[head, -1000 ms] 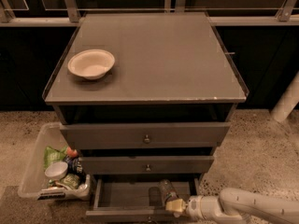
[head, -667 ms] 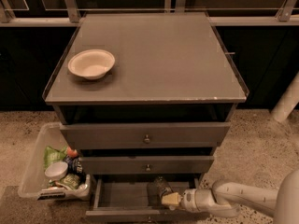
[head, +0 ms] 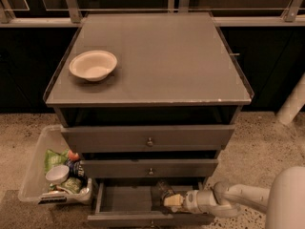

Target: Place water bottle into bottom drawer

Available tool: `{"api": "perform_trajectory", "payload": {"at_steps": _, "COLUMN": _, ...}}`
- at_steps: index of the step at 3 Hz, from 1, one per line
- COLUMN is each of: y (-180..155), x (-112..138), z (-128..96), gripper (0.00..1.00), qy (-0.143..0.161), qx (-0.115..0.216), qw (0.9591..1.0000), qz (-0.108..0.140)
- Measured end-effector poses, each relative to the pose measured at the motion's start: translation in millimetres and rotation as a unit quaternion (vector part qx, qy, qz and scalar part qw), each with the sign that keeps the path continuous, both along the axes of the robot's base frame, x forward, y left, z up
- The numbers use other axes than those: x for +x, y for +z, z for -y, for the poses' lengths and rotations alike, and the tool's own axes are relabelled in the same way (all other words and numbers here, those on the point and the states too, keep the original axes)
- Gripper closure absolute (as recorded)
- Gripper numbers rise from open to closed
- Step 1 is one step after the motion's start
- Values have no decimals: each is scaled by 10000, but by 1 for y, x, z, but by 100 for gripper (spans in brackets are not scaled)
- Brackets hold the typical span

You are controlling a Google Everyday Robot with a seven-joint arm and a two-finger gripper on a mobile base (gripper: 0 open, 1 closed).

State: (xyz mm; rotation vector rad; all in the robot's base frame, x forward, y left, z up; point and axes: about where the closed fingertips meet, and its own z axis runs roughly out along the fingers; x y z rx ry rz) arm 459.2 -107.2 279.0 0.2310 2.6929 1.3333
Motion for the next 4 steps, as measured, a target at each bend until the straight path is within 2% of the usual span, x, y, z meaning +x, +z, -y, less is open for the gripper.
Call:
{"api": "perform_trajectory", "payload": {"at_steps": 1, "y": -26, "x": 22, "z": 4, "gripper": 100, "qy": -43, "qx": 23, "qw": 9998, "qz": -217}}
{"api": "perform_trajectory", "payload": {"at_steps": 3, "y": -71, "x": 50, "z": 14, "gripper": 100, "qy": -336, "qx": 156, "qw": 9979, "qz": -532}}
{"api": "perform_trajectory", "payload": {"at_steps": 4, "y": -72, "x": 52, "z": 15, "gripper": 81, "qy": -350, "qx": 156, "qw": 9979, "qz": -517}}
